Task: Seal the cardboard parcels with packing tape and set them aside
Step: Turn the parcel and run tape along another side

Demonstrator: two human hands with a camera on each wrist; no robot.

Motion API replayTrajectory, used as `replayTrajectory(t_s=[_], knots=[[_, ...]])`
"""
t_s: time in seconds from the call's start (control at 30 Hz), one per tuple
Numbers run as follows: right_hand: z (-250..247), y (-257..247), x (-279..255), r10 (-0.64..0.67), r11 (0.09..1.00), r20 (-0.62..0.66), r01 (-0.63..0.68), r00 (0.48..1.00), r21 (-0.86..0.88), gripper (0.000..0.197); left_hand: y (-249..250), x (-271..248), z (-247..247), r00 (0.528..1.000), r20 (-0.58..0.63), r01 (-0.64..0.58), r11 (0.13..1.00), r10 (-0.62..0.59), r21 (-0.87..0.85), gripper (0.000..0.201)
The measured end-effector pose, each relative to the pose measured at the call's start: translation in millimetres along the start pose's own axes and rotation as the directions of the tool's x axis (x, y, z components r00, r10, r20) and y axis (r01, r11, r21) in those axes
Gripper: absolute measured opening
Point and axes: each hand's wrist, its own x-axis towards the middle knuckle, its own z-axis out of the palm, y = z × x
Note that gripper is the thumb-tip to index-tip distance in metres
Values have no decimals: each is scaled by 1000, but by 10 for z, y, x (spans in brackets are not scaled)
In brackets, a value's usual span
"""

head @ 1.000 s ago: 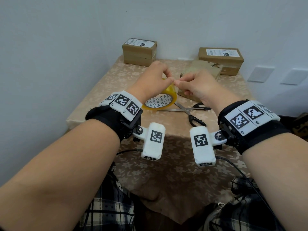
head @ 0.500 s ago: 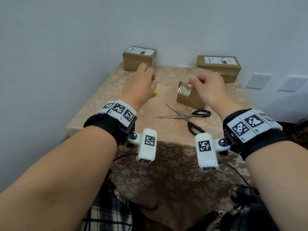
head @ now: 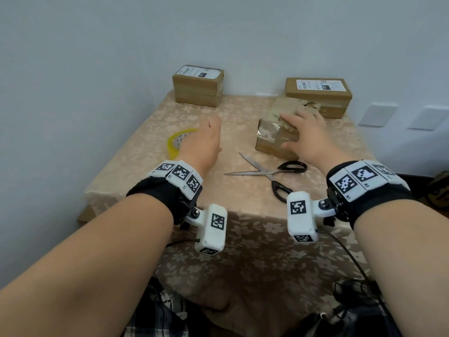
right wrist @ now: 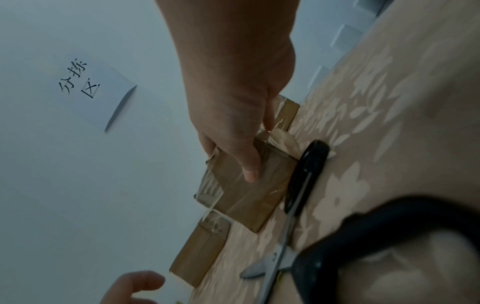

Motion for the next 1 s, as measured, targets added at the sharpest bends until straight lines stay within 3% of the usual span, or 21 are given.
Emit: replayTrajectory(t_s=[0.07,0.13,0.2,0.23,0.3,0.37,0.43,0.53,0.63,0.77,1.0], knots=[[2,24,-4,-2,1000,2,2,1000,26,72,73,41,-63,999,44,25,1000,-26,16,54],[-5,26,-15,-5,999,21,4,1000,50,71,184,161,-140,994,-98,-54,998,49,-43,48],[-19,41,-4,-29,998,26,28,999,47,71,347,317,-232,963,-227,-200,949,145,-243,37],[-23,57,11,-39,998,29,37,999,42,71,433,395,-271,955,-233,-258,901,184,-348,35],[-29,81,36,-47,999,49,46,998,23,71,566,544,-278,948,-157,-318,829,277,-460,35],[-28,93,49,-47,999,76,47,996,-2,72,628,649,-214,934,-32,-331,831,355,-447,35],[-9,98,48,-44,999,93,45,995,-16,71,631,700,-130,934,52,-294,844,353,-449,38],[49,119,50,-80,995,86,85,993,-57,71,572,728,2,936,22,-291,807,351,-514,48],[87,151,63,-88,995,89,92,992,-40,69,533,696,92,921,7,-333,798,389,-502,39],[105,181,76,-128,991,80,132,989,-40,69,532,674,140,893,-69,-424,780,445,-460,41],[80,152,26,-95,995,84,95,992,5,68,520,702,128,870,-32,-488,850,492,-198,52]])
